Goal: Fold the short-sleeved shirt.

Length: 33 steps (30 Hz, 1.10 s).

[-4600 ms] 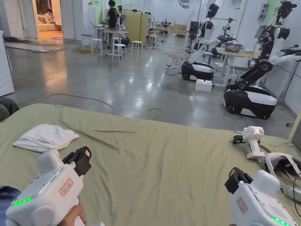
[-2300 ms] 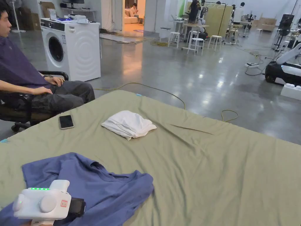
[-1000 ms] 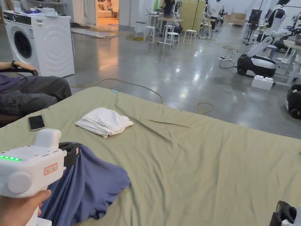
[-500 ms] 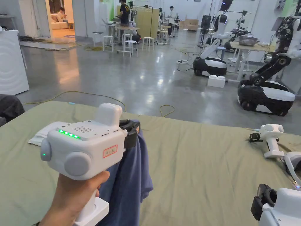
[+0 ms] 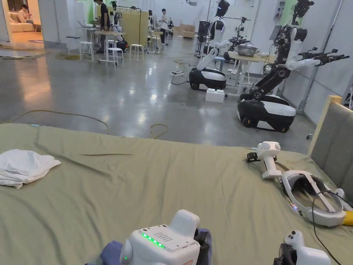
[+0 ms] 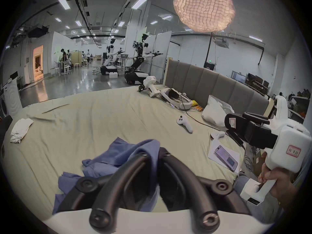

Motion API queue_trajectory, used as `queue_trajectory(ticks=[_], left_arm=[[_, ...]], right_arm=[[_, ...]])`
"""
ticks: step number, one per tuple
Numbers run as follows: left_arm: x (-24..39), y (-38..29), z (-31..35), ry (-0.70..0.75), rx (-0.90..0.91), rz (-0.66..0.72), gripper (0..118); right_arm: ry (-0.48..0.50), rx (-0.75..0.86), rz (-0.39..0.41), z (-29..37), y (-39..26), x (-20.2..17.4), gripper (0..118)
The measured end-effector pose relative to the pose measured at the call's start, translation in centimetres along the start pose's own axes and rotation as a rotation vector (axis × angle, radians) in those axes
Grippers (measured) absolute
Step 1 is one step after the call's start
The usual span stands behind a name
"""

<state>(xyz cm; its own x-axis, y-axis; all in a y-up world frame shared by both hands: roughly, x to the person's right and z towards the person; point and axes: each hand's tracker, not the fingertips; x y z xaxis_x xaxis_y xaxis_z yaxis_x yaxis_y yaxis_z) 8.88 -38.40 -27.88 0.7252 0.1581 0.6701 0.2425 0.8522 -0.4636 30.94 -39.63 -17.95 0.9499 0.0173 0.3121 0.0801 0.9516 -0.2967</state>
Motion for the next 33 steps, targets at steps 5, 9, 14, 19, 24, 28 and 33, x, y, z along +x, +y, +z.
queue_trajectory(ticks=[5,9,14,19,24,28,33], left_arm=[[-1.7,-0.1,1.3,0.029,0.041,0.011,69],[-5.0,0.6,4.1,0.127,0.139,0.043,69],[-9.6,0.4,8.3,0.29,0.212,0.093,69],[-12.4,-0.9,11.9,0.433,0.264,0.124,68],[-13.6,-2.2,14.0,0.509,0.317,0.12,29],[-13.3,-2.6,14.6,0.589,0.323,0.088,0],[-15.1,-3.5,14.5,0.574,0.234,0.196,0]], right_arm=[[0.015,-0.022,0.002,-0.1,-0.3,-0.3,3],[0.04,-0.001,0.007,0.2,0.6,-1.3,3],[0.076,0.036,0.016,0.1,2.0,-3.0,3],[0.098,0.083,0.031,0.0,2.9,-4.7,3],[0.095,0.155,0.011,0.3,4.0,-6.1,3],[0.096,0.182,0.009,0.5,4.8,-6.9,3],[0.115,0.174,0.015,0.3,5.2,-7.3,3]])
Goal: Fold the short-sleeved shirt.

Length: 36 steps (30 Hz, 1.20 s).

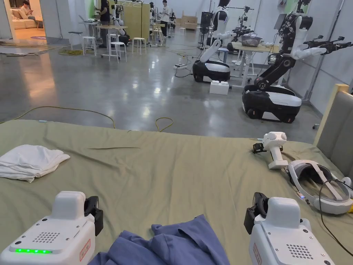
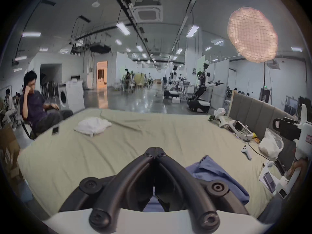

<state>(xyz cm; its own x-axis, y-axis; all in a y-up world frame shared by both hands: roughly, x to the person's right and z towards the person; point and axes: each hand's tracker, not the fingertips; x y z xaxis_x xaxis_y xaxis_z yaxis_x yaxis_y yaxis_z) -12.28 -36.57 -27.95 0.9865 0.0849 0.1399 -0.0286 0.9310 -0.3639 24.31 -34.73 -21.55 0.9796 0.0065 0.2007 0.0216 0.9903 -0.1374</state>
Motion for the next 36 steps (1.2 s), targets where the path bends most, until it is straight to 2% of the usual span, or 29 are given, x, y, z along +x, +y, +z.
queue_trajectory(ticks=[5,8,9,10,12,13,14,18,21,25,27,28,29,30,32,33,34,35,36], left_arm=[[-3.7,-2.7,-4.2,0.006,-0.288,0.124,0],[-5.4,-5.0,-7.4,-0.001,-0.475,0.152,1],[-5.8,-5.7,-8.3,0.006,-0.522,0.144,4],[-6.1,-6.3,-9.1,0.021,-0.565,0.13,13],[-6.0,-7.4,-10.1,0.032,-0.625,0.099,54],[-6.1,-7.9,-10.6,0.036,-0.657,0.088,70],[-6.1,-8.4,-11.2,0.053,-0.669,0.091,75],[-6.0,-10.2,-12.7,0.083,-0.756,0.092,75],[-4.8,-11.5,-12.8,0.117,-0.843,0.028,74],[-2.9,-11.7,-12.0,0.14,-0.786,-0.087,72],[-2.1,-11.5,-11.7,0.111,-0.775,-0.121,55],[-2.4,-11.4,-12.1,0.097,-0.775,-0.13,41],[-2.3,-11.3,-12.1,0.09,-0.767,-0.138,23],[-2.3,-11.3,-12.0,0.081,-0.766,-0.137,13],[-3.2,-11.4,-12.4,0.067,-0.76,-0.114,5],[-3.6,-11.2,-12.2,0.059,-0.744,-0.085,5],[-4.0,-11.0,-11.9,0.049,-0.728,-0.053,5],[-4.4,-10.8,-11.4,0.039,-0.71,-0.019,4],[-5.1,-10.9,-11.4,0.033,-0.689,0.015,4]], right_arm=[[0.008,-0.031,0.012,-0.1,-0.5,0.0,3],[0.009,-0.055,0.013,-0.3,-1.1,0.1,3],[0.009,-0.066,0.013,-0.5,-1.4,0.1,3],[0.01,-0.074,0.014,-0.5,-1.6,0.2,3],[0.006,-0.091,0.018,-0.8,-2.1,0.2,3],[0.005,-0.098,0.019,-0.7,-2.2,0.2,3],[0.004,-0.108,0.019,-0.8,-2.4,0.3,3],[-0.003,-0.142,0.018,-1.6,-3.3,0.5,3],[-0.008,-0.166,0.017,-2.3,-3.8,0.6,3],[-0.01,-0.201,0.019,-3.6,-4.6,0.6,3],[-0.008,-0.219,0.022,-4.7,-5.0,0.5,3],[-0.006,-0.231,0.024,-5.3,-5.2,0.5,3],[-0.001,-0.244,0.025,-6.0,-5.3,0.4,3],[0.005,-0.261,0.029,-6.9,-5.4,0.3,3],[0.018,-0.322,0.055,-9.2,-5.8,0.1,4],[0.03,-0.364,0.069,-10.6,-6.0,0.1,9],[0.037,-0.394,0.086,-12.0,-6.2,0.0,22],[0.06,-0.431,0.09,-13.6,-6.4,-0.1,50],[0.086,-0.49,0.096,-15.3,-6.6,-0.2,67]])
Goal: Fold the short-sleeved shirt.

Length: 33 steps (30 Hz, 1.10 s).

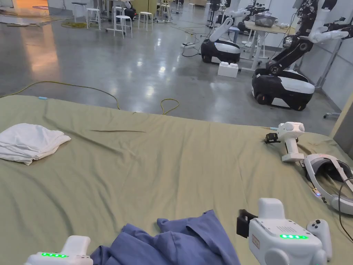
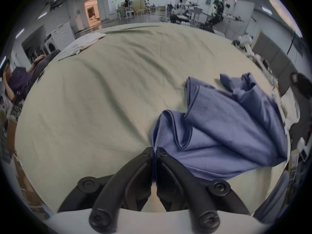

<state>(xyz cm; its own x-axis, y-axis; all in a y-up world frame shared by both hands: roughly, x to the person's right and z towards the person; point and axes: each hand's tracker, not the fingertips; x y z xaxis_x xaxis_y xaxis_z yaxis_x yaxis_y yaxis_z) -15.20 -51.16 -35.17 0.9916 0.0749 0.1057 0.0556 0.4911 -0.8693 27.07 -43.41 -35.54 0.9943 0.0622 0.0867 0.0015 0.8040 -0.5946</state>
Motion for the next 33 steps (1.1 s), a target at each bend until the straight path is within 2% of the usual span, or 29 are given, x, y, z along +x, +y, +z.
queue_trajectory(ticks=[4,9,11,12,13,14,15,17,18,20,23,26,33], left_arm=[[-0.8,-0.7,2.0,-0.057,0.072,0.071,4],[-0.6,-1.6,3.5,-0.068,0.095,0.067,4],[-0.8,-1.8,3.4,-0.076,0.087,0.081,4],[-0.2,-2.1,3.7,-0.072,0.086,0.082,4],[-0.2,-2.2,3.7,-0.067,0.084,0.08,4],[-0.2,-2.2,3.6,-0.059,0.081,0.078,4],[-0.2,-2.3,3.6,-0.055,0.077,0.079,4],[-0.7,-2.4,3.0,-0.057,0.074,0.087,4],[-0.8,-2.3,3.0,-0.056,0.074,0.089,4],[-0.8,-2.2,3.1,-0.055,0.083,0.084,4],[-0.8,-1.5,3.6,-0.054,0.107,0.074,4],[-0.6,-0.7,5.3,-0.064,0.168,0.082,4],[-0.9,1.9,10.9,-0.063,0.331,0.078,4]], right_arm=[[0.038,-0.131,0.002,-5.8,1.8,-0.5,69],[0.134,-0.286,0.017,-12.5,2.3,-2.0,69],[0.145,-0.352,0.025,-14.9,1.9,-2.8,67],[0.141,-0.388,0.034,-16.0,1.6,-3.2,63],[0.145,-0.413,0.037,-17.0,1.2,-3.3,53],[0.172,-0.444,0.029,-17.8,0.7,-3.4,32],[0.192,-0.474,0.027,-18.3,0.4,-3.5,32],[0.175,-0.439,0.047,-18.3,0.1,-3.5,13],[0.182,-0.418,0.06,-17.9,0.2,-3.3,9],[0.184,-0.39,0.037,-16.9,0.5,-2.7,4],[0.158,-0.29,-0.009,-13.5,1.4,-1.4,4],[0.117,-0.182,0.007,-8.9,2.6,0.2,4],[0.034,-0.004,-0.067,0.6,4.9,6.1,4]])
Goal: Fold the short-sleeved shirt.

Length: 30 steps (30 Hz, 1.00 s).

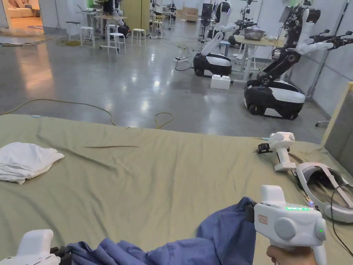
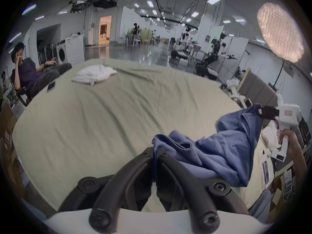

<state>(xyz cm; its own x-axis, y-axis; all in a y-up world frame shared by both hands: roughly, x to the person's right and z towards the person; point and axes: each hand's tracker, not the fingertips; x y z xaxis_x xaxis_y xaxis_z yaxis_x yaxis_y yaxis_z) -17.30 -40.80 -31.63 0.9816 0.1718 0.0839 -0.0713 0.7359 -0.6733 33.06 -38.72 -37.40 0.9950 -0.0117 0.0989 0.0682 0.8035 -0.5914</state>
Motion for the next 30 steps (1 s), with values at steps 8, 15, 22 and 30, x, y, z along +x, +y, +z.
queue_trajectory(ticks=[8,15,22,30], left_arm=[[-0.8,6.7,5.4,0.006,0.154,0.003,4],[-1.1,11.7,8.1,-0.015,0.22,0.036,4],[1.2,15.8,9.7,-0.022,0.28,-0.015,4],[1.7,20.5,9.0,0.035,0.333,-0.052,4]], right_arm=[[-0.08,0.141,-0.017,9.3,3.0,4.9,4],[-0.071,0.228,-0.067,15.8,5.1,5.2,4],[-0.064,0.313,-0.055,17.3,8.4,4.1,4],[-0.117,0.41,-0.012,16.0,11.8,2.0,4]])
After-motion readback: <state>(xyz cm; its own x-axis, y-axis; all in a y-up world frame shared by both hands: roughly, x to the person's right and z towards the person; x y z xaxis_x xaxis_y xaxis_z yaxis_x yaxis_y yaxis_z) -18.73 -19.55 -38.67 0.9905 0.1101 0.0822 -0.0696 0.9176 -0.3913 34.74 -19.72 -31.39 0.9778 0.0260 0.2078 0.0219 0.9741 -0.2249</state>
